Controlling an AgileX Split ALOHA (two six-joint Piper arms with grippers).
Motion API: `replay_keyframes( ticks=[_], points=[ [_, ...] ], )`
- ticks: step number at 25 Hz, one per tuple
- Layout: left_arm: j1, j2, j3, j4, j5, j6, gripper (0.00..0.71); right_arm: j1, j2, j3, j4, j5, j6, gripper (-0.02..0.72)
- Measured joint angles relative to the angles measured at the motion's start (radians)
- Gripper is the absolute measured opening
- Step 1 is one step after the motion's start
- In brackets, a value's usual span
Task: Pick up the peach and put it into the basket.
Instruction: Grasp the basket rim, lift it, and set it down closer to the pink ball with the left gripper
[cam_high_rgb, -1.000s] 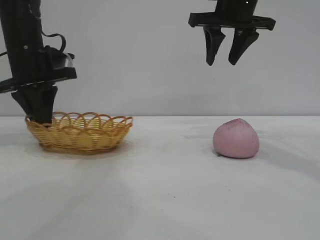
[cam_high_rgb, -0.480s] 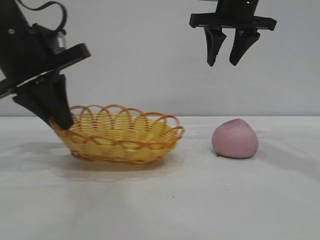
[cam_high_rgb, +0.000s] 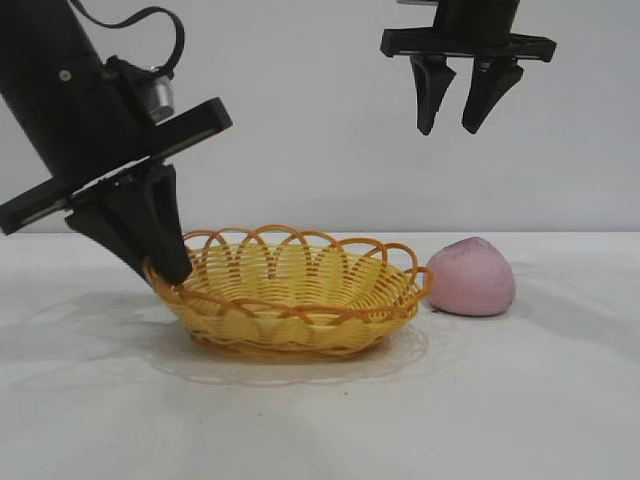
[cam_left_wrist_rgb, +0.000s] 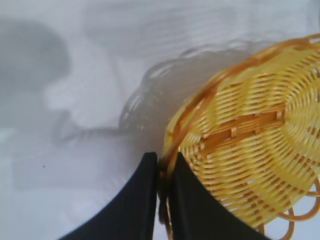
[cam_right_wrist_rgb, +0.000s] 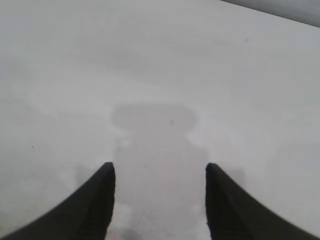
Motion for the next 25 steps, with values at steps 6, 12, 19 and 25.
replay_keyframes(
  ticks=[6,12,19,25],
  points=[
    [0.0,0.0,0.0,0.0,0.03,0.003,0.298,0.0,0.0,0.0,0.0,0.0,0.0,0.347],
    [0.01,-0.017,0.004,0.0,0.041,0.003,0.308,0.0,0.0,0.0,0.0,0.0,0.0,0.347],
    [0.171,-0.123,-0.011,0.054,0.072,0.034,0.329,0.0,0.0,0.0,0.0,-0.006,0.0,0.347],
    [0.219,-0.127,-0.054,0.681,0.089,-0.278,0.329,0.0,0.001,0.0,0.0,-0.01,0.0,0.347]
  ],
)
